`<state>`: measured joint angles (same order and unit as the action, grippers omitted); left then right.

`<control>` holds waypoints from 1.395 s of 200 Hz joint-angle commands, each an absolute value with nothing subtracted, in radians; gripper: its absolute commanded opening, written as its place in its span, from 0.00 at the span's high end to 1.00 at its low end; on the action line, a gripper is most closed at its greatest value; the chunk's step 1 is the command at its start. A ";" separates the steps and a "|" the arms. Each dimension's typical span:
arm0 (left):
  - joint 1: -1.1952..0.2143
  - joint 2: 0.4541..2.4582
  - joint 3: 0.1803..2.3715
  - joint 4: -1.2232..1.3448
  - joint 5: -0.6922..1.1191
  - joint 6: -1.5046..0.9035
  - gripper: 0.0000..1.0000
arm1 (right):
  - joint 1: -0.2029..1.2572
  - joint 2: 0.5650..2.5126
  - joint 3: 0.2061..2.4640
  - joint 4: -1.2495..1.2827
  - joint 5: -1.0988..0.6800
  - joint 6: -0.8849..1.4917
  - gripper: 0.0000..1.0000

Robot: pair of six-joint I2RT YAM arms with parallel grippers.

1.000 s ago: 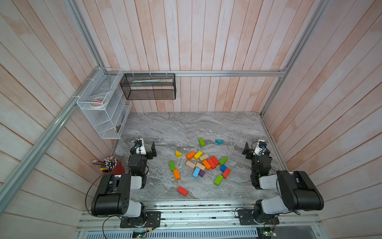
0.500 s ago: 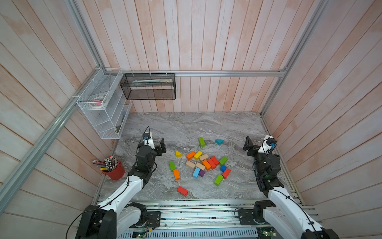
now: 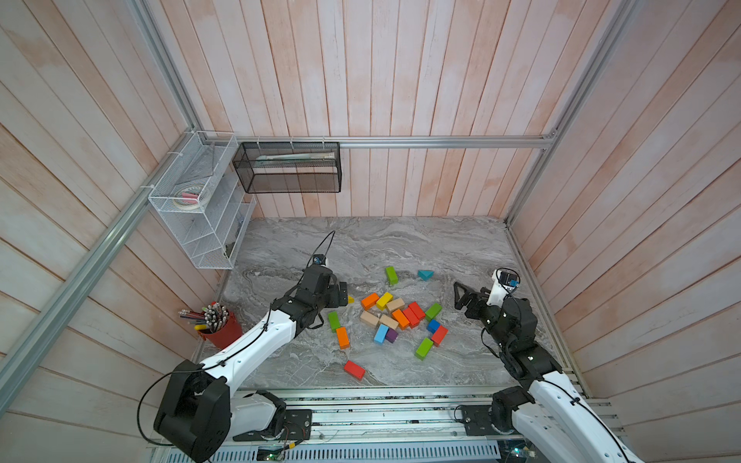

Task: Assemble a heart with building blocks
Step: Adjust the building block at the center of the board.

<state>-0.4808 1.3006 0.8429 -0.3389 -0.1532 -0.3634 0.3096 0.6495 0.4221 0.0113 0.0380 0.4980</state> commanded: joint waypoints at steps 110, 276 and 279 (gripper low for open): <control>-0.489 1.586 0.985 -0.490 -0.083 -0.365 0.21 | 0.319 0.559 0.413 -0.172 -0.022 0.513 0.02; -0.444 1.733 1.049 -0.430 -0.044 -0.375 0.32 | 0.319 0.555 0.416 -0.180 -0.009 0.512 0.02; -0.442 1.735 1.049 -0.429 -0.041 -0.374 0.32 | 0.319 0.555 0.416 -0.180 -0.009 0.513 0.02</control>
<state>-0.4610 1.7172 1.0248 -0.4629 -0.0708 -0.3637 0.3138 0.5598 0.4194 -0.1589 -0.0093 0.5053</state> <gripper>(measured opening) 0.683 0.982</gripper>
